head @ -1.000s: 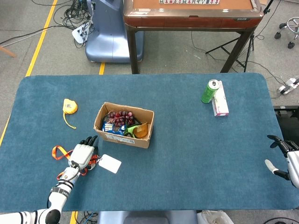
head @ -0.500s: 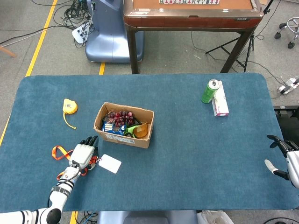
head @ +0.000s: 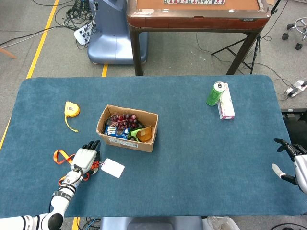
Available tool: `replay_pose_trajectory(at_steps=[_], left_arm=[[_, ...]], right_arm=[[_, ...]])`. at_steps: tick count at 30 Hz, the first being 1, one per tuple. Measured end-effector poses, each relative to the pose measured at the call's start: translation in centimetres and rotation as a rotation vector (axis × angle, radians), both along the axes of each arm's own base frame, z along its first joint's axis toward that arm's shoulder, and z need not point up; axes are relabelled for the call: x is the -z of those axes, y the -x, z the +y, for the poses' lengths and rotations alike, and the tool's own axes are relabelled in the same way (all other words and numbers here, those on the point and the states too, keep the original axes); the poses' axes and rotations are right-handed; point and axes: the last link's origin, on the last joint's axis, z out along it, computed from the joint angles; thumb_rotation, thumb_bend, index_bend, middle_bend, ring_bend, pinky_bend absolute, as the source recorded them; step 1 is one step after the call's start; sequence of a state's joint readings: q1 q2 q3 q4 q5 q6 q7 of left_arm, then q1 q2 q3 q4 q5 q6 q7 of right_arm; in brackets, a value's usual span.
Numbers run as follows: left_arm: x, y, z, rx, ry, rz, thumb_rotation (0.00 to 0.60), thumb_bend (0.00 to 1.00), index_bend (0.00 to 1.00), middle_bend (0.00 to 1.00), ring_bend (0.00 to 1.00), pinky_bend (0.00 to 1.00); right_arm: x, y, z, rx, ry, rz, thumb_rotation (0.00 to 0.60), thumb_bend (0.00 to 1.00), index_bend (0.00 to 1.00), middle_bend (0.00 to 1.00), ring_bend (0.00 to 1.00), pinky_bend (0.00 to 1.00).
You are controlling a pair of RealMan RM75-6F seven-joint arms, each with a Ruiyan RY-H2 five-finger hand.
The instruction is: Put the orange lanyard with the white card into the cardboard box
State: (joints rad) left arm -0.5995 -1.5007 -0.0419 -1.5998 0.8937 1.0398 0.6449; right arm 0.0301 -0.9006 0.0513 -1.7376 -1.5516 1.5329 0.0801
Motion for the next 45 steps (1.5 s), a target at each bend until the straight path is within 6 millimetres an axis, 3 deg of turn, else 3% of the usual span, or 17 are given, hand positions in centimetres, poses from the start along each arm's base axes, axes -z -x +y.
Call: replay_pose_trajectory(at_steps=[12,28,45], left_arm=[[-0.1,0.0,0.0,-0.021,0.013,0.002,0.600,0.32,0.52,0.00,0.00,0.14],[-0.6,0.1,-0.3,-0.030,-0.004,-0.022,0.600,0.36,0.61,0.00,0.00,0.14],[-5.8,0.2,-2.2,-0.023,-0.107,-0.060,0.600,0.37,0.64,0.00,0.00,0.15]], right_arm=[[0.0,0.0,0.0,0.001,-0.001,0.000,0.600,0.24,0.24,0.42,0.35,0.66],[0.0,0.0,-0.1,0.001,-0.003,0.000,0.600,0.24,0.24,0.42,0.35,0.66],[0.2,0.1,-0.2,0.004,-0.008,0.001,0.600,0.24,0.24,0.42,0.35,0.66]])
